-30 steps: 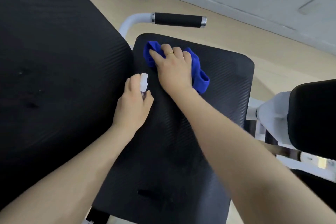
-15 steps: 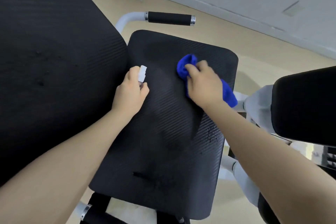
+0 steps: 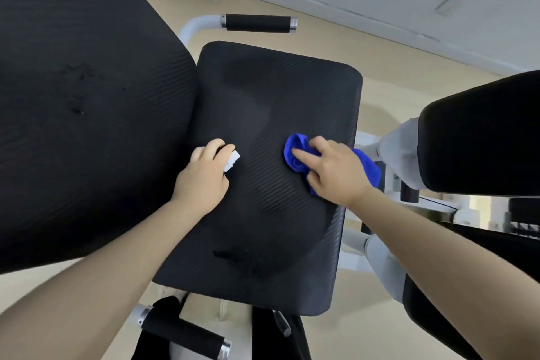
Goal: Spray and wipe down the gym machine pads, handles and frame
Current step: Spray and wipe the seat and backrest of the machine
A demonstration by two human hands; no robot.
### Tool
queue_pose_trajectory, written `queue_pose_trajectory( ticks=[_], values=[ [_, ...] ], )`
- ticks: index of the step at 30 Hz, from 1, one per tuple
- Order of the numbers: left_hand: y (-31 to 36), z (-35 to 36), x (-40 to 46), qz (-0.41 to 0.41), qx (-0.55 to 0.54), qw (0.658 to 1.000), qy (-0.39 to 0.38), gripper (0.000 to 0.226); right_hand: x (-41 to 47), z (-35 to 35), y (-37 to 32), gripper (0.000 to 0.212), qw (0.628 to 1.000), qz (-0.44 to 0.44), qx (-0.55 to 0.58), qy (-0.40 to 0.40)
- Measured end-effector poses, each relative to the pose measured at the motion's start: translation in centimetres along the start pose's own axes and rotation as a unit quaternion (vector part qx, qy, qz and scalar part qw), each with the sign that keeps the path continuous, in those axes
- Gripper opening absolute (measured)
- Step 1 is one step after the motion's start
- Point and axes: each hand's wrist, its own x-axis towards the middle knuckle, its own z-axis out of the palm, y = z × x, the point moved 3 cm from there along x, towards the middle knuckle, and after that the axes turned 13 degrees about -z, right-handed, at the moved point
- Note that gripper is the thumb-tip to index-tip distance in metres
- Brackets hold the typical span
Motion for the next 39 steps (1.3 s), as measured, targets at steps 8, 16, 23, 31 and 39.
queue_pose_trajectory(
  ticks=[8,16,23,31,39],
  values=[
    [-0.7,0.8,-0.8,0.032,-0.007,0.999,0.001,0.062,3.8,-1.4,4.3,0.041,0.983,0.169,-0.066,0.02],
    [0.4,-0.2,-1.6,0.062,0.032,0.996,0.062,0.053,0.0,1.1,-4.7,0.045,0.999,0.017,-0.027,-0.032],
    [-0.5,-0.6,-1.2,0.163,0.025,0.981,0.105,0.041,5.3,-0.2,0.6,0.038,0.978,0.199,-0.06,-0.017],
    [0.6,-3.1,-0.5,0.062,0.001,0.997,0.049,0.046,1.6,1.5,-4.9,0.046,0.993,0.094,-0.066,-0.038],
    [0.3,-4.6,3.1,-0.049,0.053,0.994,0.078,0.028,8.2,0.3,0.1,0.044,0.977,0.203,-0.05,-0.033]
  ],
)
